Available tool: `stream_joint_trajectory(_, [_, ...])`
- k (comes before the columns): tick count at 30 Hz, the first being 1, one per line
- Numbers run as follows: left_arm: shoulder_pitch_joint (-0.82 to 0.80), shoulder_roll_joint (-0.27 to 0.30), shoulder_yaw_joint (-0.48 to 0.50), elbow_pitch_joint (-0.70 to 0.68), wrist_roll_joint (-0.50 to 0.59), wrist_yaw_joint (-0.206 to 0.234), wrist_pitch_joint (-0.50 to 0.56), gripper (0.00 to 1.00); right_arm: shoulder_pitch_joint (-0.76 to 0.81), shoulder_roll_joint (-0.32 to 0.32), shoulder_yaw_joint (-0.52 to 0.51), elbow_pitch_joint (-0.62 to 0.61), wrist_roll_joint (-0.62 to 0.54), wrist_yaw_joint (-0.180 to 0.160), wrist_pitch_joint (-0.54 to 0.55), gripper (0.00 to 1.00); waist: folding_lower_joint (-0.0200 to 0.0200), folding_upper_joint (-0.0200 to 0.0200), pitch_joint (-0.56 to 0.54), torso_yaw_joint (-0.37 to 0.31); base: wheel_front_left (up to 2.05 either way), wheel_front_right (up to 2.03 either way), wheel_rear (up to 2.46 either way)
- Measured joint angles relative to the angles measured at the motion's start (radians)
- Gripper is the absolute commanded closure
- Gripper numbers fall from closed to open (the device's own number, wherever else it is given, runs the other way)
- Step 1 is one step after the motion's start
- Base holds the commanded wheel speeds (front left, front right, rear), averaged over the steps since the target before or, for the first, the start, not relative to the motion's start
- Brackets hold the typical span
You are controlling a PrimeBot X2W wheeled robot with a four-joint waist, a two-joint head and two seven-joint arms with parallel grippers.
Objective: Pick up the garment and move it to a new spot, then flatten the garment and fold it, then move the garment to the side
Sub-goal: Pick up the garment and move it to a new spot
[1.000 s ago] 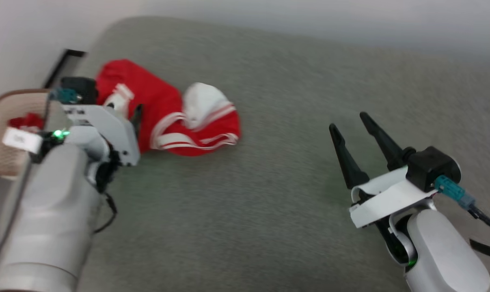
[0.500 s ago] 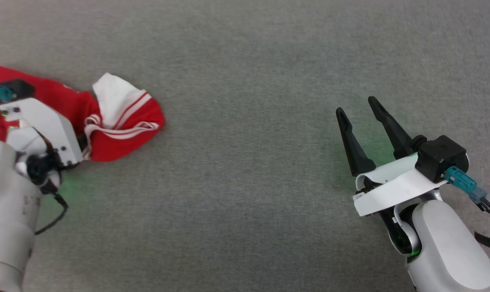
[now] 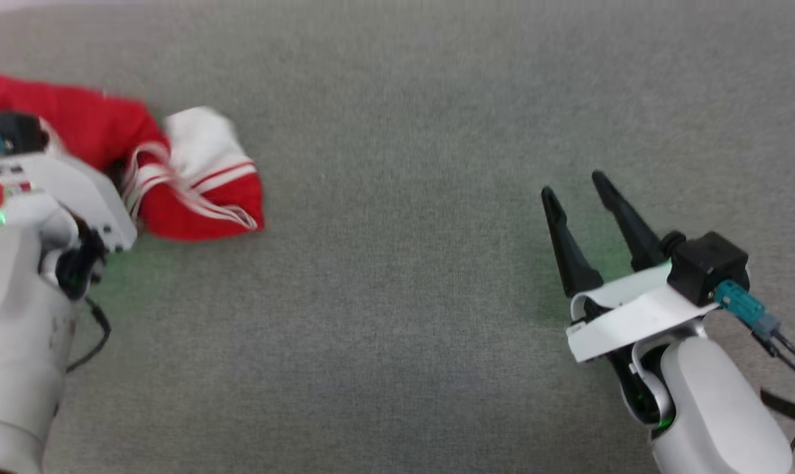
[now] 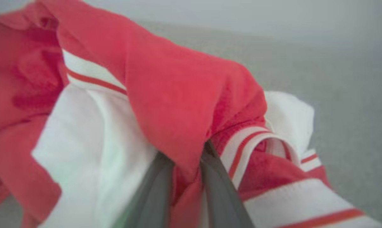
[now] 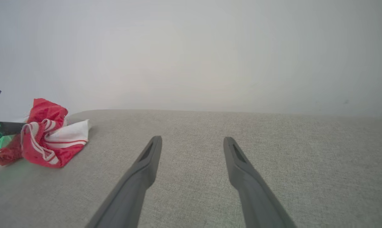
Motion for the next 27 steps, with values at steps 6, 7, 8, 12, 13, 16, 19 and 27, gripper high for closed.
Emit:
stream_joint_trajectory(6, [-0.025,-0.021,-0.03,-0.125,-0.052,0.0,-0.079,1.0,0.054,0.022,-0.03,0.0,0.021,0.0,0.0,0.0,0.0,0.0,-0.076,-0.008,0.0,0.0,0.0])
stream_joint_trajectory(7, [-0.025,-0.034,-0.039,-0.16,-0.074,0.0,-0.075,1.0,0.061,0.026,-0.037,-0.001,0.022,0.0,0.0,0.0,0.0,0.0,-0.085,-0.012,0.0,0.0,0.0])
stream_joint_trajectory(8, [-0.025,-0.044,-0.054,-0.202,-0.09,0.0,-0.072,1.0,0.066,0.03,-0.048,-0.003,0.024,0.0,0.0,0.0,0.0,0.0,-0.093,-0.018,0.0,0.0,0.0])
stream_joint_trajectory(12, [-0.022,-0.068,-0.114,-0.36,-0.164,0.0,-0.022,1.0,0.088,0.042,-0.086,-0.012,0.037,0.0,0.0,0.0,0.0001,0.0,-0.111,-0.054,0.0,0.0,0.0])
stream_joint_trajectory(13, [-0.021,-0.072,-0.134,-0.4,-0.184,0.0,-0.001,1.0,0.091,0.046,-0.095,-0.015,0.039,0.0,0.0,0.0,0.0001,0.0,-0.114,-0.065,0.0,0.0,0.0])
stream_joint_trajectory(16, [-0.015,-0.083,-0.215,-0.525,-0.246,0.0,0.088,1.0,0.097,0.057,-0.11,-0.025,0.047,0.0,0.0,0.0,0.0,0.0,-0.115,-0.103,0.0,0.0,0.0])
stream_joint_trajectory(19, [-0.013,-0.079,-0.281,-0.63,-0.318,0.0,0.18,1.0,0.1,0.066,-0.125,-0.037,0.058,0.0,0.0,0.0,0.0,0.0,-0.11,-0.151,0.0,0.0,0.0])
stream_joint_trajectory(27, [-0.037,-0.037,-0.464,-0.711,-0.415,0.0,0.382,1.0,0.113,0.07,-0.181,-0.062,0.117,0.0,0.0,0.0,0.0,0.0,-0.076,-0.295,0.0,0.0,0.0])
